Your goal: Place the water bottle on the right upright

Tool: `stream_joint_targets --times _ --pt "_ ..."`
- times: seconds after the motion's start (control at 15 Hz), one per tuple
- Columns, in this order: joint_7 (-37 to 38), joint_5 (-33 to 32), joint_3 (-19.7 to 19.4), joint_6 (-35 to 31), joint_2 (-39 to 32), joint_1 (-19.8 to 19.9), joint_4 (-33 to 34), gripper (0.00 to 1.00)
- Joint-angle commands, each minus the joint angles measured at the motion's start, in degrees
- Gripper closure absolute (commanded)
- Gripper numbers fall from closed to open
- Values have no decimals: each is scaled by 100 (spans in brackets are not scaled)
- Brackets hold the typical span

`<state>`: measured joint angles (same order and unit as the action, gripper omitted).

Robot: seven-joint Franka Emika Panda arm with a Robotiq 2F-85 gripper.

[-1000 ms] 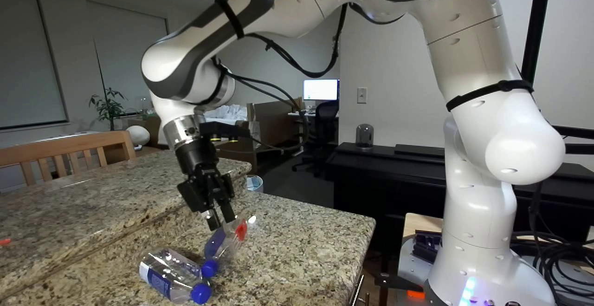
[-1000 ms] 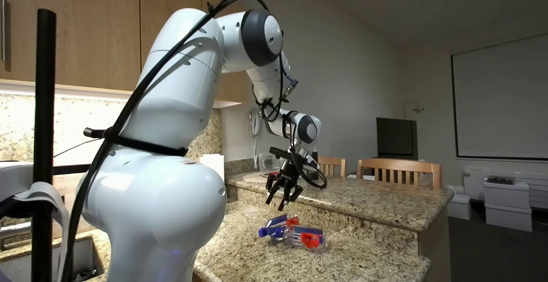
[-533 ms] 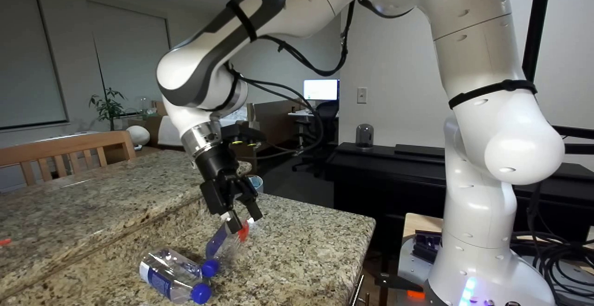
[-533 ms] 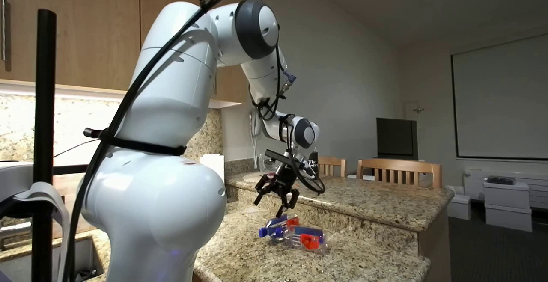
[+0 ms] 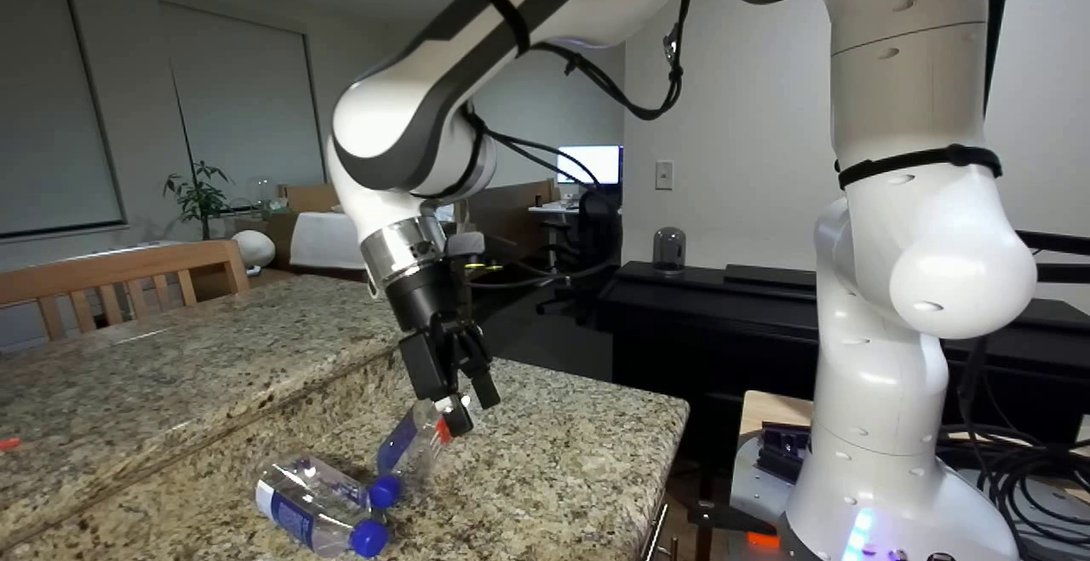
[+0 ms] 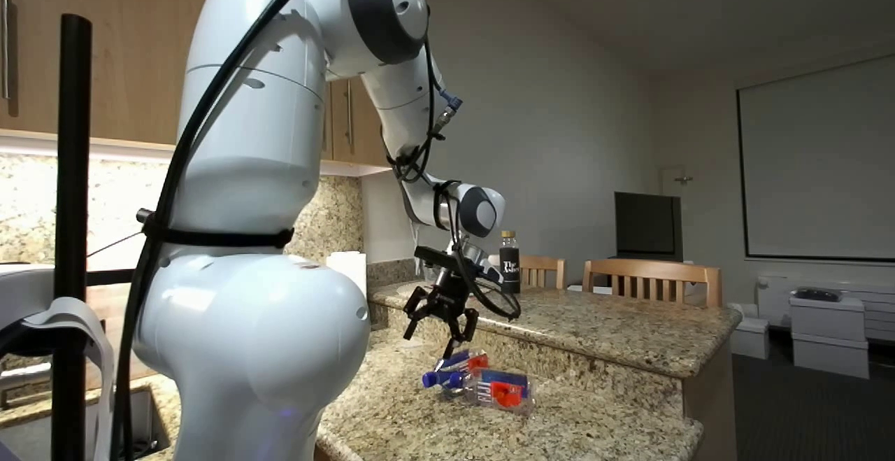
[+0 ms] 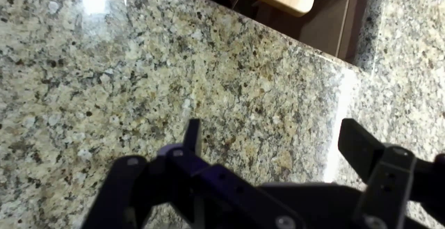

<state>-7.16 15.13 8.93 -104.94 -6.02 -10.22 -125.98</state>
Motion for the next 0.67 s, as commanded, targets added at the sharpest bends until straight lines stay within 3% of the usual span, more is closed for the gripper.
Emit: stream_joint_targets --times 0.0,0.2,0.6 --pt "-328 121 115 -453 346 2 -701 0" --pt "-364 157 56 -792 208 74 -918 0" --pt "-1186 183 -315 -1279 60 487 -1149 0"
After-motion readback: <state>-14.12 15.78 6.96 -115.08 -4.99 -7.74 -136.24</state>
